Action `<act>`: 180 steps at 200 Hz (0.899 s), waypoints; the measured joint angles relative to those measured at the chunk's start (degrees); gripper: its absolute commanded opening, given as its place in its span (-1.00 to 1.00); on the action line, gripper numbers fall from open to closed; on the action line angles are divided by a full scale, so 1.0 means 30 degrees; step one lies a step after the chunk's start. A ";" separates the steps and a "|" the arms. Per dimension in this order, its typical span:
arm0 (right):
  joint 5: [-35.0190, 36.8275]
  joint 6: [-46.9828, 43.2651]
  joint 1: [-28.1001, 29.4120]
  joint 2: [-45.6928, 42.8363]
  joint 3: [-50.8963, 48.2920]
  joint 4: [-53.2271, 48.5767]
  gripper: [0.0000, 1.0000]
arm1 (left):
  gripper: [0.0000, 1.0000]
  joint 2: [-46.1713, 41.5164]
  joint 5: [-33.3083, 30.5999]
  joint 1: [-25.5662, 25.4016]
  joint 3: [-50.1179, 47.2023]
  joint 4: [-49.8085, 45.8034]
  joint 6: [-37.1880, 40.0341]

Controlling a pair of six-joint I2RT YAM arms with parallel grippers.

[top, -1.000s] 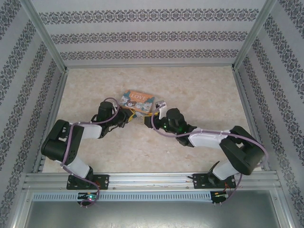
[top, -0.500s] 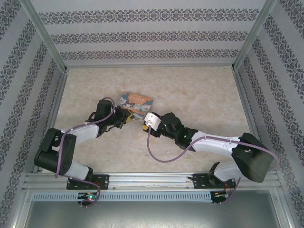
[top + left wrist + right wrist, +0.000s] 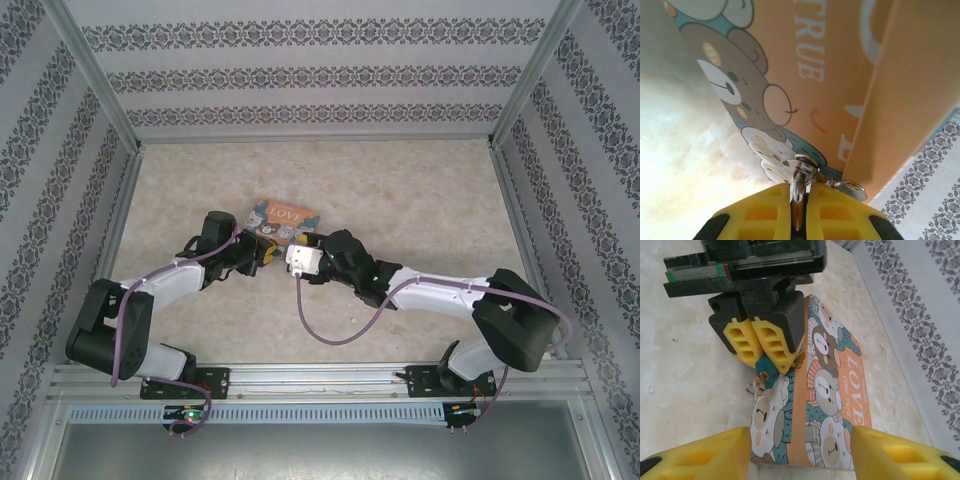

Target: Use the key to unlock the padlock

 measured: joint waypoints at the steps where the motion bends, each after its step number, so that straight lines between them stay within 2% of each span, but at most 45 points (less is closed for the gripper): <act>1: 0.0000 -0.0029 0.0007 0.0022 0.0022 -0.0007 0.09 | -1.00 -0.0022 -0.0007 0.0000 0.0007 -0.0073 -0.0007; 60: -0.0146 -0.1800 0.0284 0.1508 0.1508 -0.1107 -0.17 | -1.00 -0.0219 -0.0022 -0.0007 0.0495 -0.1071 -0.0423; 180: -0.0124 -0.2958 0.0525 0.3373 0.2907 -0.1931 -0.44 | -1.00 -0.0219 -0.0007 -0.0007 0.0495 -0.1173 -0.0481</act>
